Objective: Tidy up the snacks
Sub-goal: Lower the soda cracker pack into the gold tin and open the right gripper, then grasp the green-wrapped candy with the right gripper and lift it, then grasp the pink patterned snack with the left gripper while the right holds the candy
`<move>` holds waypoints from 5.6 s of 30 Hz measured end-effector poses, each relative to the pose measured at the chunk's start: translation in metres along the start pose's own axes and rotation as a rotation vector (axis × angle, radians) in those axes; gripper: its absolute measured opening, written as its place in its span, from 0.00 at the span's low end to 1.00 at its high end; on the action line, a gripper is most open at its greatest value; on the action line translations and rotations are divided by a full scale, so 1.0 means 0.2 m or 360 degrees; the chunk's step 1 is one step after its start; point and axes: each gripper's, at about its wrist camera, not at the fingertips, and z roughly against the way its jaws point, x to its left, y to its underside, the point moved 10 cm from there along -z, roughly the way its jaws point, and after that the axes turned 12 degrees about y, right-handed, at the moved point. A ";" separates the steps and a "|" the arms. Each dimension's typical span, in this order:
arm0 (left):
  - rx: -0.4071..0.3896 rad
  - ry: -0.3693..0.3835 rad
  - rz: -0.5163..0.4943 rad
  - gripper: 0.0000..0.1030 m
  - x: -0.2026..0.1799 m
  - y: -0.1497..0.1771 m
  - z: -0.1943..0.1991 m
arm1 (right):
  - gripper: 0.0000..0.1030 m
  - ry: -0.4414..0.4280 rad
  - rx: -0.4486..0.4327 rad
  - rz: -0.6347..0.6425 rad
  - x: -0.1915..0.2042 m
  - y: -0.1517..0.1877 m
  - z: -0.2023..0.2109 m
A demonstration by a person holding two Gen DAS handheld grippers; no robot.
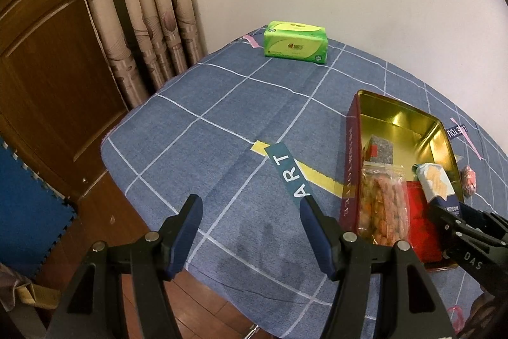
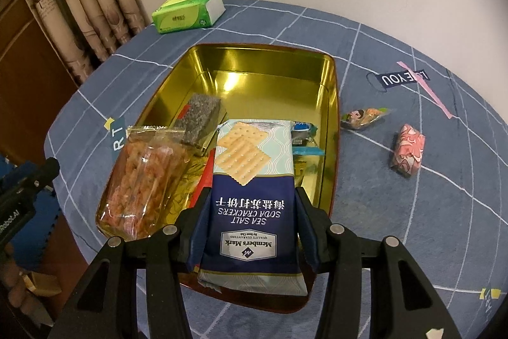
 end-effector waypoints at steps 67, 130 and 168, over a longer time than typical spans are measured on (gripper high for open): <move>0.0010 -0.0020 0.0018 0.63 0.04 -0.02 -0.05 | 0.30 -0.0015 0.0309 -0.0534 -0.54 -0.37 -0.43; -0.0044 0.0396 -0.0569 0.63 -1.29 -0.01 0.03 | 0.15 0.0356 -0.0119 -0.0146 -1.46 0.23 -0.16; 0.0256 0.0518 -0.0721 0.63 -1.85 0.15 -0.57 | 0.16 0.0381 -0.0209 -0.0263 -1.71 0.19 -0.28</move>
